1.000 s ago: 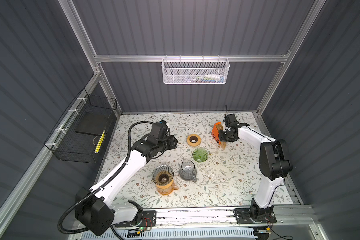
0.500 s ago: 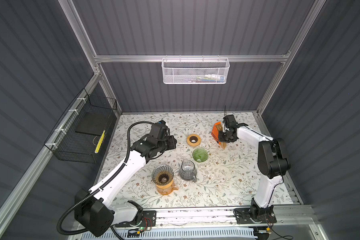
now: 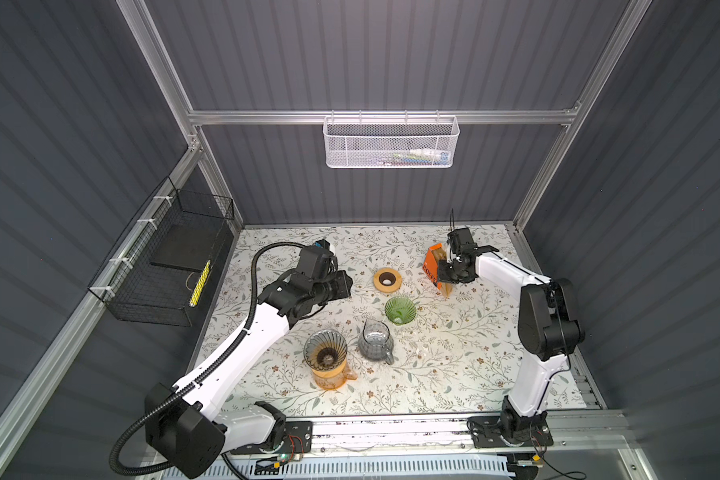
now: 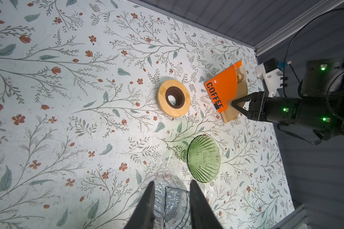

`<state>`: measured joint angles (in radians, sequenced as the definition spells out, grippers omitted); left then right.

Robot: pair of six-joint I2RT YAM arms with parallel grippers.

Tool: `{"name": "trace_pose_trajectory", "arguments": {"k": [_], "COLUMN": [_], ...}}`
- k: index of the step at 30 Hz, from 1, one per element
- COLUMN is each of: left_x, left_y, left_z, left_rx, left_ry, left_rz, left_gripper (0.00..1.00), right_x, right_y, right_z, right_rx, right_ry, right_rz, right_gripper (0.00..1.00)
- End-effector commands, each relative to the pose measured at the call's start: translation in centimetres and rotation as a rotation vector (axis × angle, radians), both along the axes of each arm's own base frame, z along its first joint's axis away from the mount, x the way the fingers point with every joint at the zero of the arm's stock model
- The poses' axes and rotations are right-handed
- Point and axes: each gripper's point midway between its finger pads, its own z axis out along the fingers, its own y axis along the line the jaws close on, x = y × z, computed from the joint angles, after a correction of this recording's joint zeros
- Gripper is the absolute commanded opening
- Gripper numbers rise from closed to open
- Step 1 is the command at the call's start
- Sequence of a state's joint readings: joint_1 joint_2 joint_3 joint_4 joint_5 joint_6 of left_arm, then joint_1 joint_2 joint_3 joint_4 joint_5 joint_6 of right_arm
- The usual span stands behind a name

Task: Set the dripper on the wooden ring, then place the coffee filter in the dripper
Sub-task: 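Pull one brown paper filter out of the box with the right gripper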

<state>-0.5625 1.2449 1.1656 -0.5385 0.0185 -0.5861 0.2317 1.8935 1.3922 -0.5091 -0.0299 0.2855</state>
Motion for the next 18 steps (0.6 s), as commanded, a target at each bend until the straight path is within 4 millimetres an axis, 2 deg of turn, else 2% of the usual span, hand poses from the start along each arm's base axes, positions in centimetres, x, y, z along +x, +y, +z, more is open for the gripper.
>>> {"name": "trace_pose_trajectory", "arguments": {"k": [1, 13, 18], "left_x": [-0.5, -1.6, -2.2], "left_y": [0.5, 1.2, 1.7], "left_z": [1.3, 1.8, 1.7], "left_rx": [0.004, -0.009, -0.008], "left_ry": [-0.029, -0.042, -0.044], "left_rz": [-0.002, 0.001, 0.009], "left_gripper": [0.31, 0.31, 0.31], "right_x": [-0.7, -4.0, -5.4], "right_y": [-0.1, 0.4, 0.3], "right_z": [1.5, 4.5, 5.2], "right_rx": [-0.002, 0.044, 0.040], "right_ry": [-0.022, -0.052, -0.058], "right_rz": [-0.005, 0.004, 0.002], "right_gripper": [0.00, 0.00, 0.00]}}
